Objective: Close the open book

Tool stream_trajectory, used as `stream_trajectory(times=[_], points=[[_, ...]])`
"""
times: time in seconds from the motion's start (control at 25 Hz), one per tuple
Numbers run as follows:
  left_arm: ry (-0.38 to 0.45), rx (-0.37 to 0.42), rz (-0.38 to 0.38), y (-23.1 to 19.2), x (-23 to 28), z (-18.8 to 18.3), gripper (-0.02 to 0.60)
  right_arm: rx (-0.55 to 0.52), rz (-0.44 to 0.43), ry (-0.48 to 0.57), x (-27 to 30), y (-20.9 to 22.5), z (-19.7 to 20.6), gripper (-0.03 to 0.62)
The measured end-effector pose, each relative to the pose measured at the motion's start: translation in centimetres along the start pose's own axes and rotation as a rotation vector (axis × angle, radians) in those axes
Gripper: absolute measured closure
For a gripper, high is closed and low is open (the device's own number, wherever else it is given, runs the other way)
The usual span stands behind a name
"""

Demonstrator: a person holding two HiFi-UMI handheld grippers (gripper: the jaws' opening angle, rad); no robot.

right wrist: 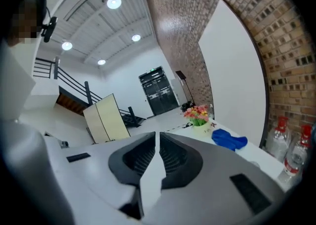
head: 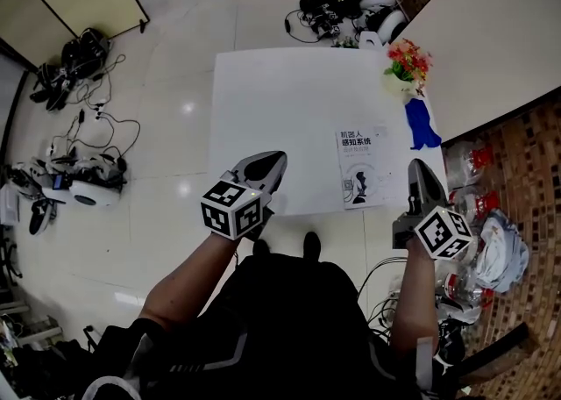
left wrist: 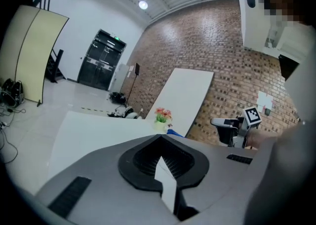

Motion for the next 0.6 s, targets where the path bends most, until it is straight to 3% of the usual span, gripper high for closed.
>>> stream_trajectory(times=[0.24,0.6], points=[[0.107,0.069,0.01,0.8,-1.3,-2.9,0.586,-0.146,-0.024,0.039,-0.4,-3.4,-2.2,0.579],[0.137,0.121,0.071,0.3,-3.1,-2.0,0.586,-0.224,0.029,0.036,-3.6,-6.5,-3.0,0.579]])
Point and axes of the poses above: the fingertips, and each gripper's own axes: x forward along the fingers, y to its right, z out of its underside, the point moved 10 cm from there along -x, backward along the fingers, and after that the axes turned 1 degree about -x, right-handed, at the moved point
